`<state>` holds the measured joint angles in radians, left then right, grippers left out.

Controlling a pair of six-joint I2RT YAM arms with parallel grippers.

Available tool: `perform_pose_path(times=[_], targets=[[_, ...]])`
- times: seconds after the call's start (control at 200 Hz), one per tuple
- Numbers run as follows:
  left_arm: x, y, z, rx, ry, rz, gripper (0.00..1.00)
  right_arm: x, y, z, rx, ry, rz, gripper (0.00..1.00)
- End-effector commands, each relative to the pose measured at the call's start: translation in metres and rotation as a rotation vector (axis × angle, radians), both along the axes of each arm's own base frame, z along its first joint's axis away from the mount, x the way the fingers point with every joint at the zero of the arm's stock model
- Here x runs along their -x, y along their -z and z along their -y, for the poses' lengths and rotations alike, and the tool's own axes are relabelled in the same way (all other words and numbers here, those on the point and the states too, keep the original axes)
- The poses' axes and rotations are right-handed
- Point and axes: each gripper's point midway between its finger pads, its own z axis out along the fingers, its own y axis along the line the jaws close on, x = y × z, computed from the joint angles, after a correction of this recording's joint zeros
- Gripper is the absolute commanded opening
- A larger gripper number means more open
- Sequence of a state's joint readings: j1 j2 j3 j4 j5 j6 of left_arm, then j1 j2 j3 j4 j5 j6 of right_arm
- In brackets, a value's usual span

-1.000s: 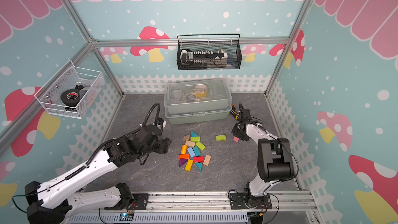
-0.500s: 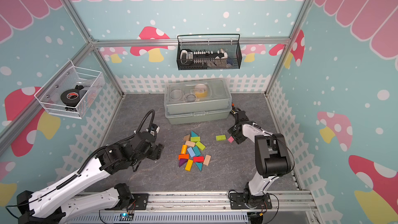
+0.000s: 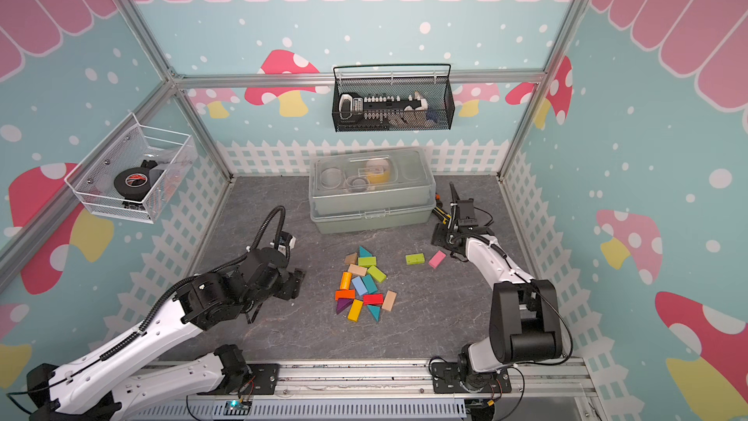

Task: Assemble a piece of candy with building blocks
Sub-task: Assemble the building block at the center of the board.

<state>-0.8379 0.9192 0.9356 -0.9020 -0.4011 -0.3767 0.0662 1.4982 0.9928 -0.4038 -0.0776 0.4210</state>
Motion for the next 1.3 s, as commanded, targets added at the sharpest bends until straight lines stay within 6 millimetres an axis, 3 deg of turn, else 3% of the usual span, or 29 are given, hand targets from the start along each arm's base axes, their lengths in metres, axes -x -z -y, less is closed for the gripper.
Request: perform_pose_path(times=[0.0, 0.125, 0.185, 0.355, 0.53, 0.63, 0.765, 0.931, 1.091, 1.296], targets=[[0.001, 0.002, -0.009, -0.041, -0.006, 0.004, 0.75, 0.003, -0.006, -0.013, 0.184, -0.425, 0.018, 0.68], [0.001, 0.001, -0.010, -0.038, -0.010, 0.007, 0.75, 0.017, -0.013, -0.036, 0.276, -0.767, 0.138, 0.67], [0.001, 0.000, -0.011, -0.035, -0.011, 0.014, 0.75, 0.016, -0.011, -0.035, 0.353, -0.853, 0.174, 0.67], [0.001, -0.001, -0.012, -0.032, -0.017, 0.020, 0.75, 0.029, 0.014, -0.020, 0.523, -1.149, -0.044, 0.66], [0.001, 0.000, -0.011, -0.039, -0.015, 0.015, 0.75, 0.036, 0.013, -0.038, 0.539, -1.319, 0.041, 0.69], [0.001, 0.000, -0.010, -0.035, -0.009, 0.019, 0.75, 0.052, 0.033, -0.042, 0.561, -1.498, -0.028, 0.70], [0.003, -0.002, -0.008, -0.030, 0.004, 0.025, 0.75, 0.045, 0.042, -0.033, 0.625, -1.538, -0.088, 0.71], [0.007, -0.006, -0.006, -0.009, 0.025, 0.035, 0.76, 0.030, 0.019, -0.033, 0.698, -1.586, -0.048, 0.71], [0.010, -0.006, -0.004, 0.013, 0.039, 0.033, 0.76, 0.038, 0.006, -0.044, 0.605, -1.690, -0.015, 0.74], [0.014, -0.009, -0.001, 0.041, 0.068, 0.028, 0.76, 0.038, 0.030, -0.031, 0.651, -1.781, -0.095, 0.74]])
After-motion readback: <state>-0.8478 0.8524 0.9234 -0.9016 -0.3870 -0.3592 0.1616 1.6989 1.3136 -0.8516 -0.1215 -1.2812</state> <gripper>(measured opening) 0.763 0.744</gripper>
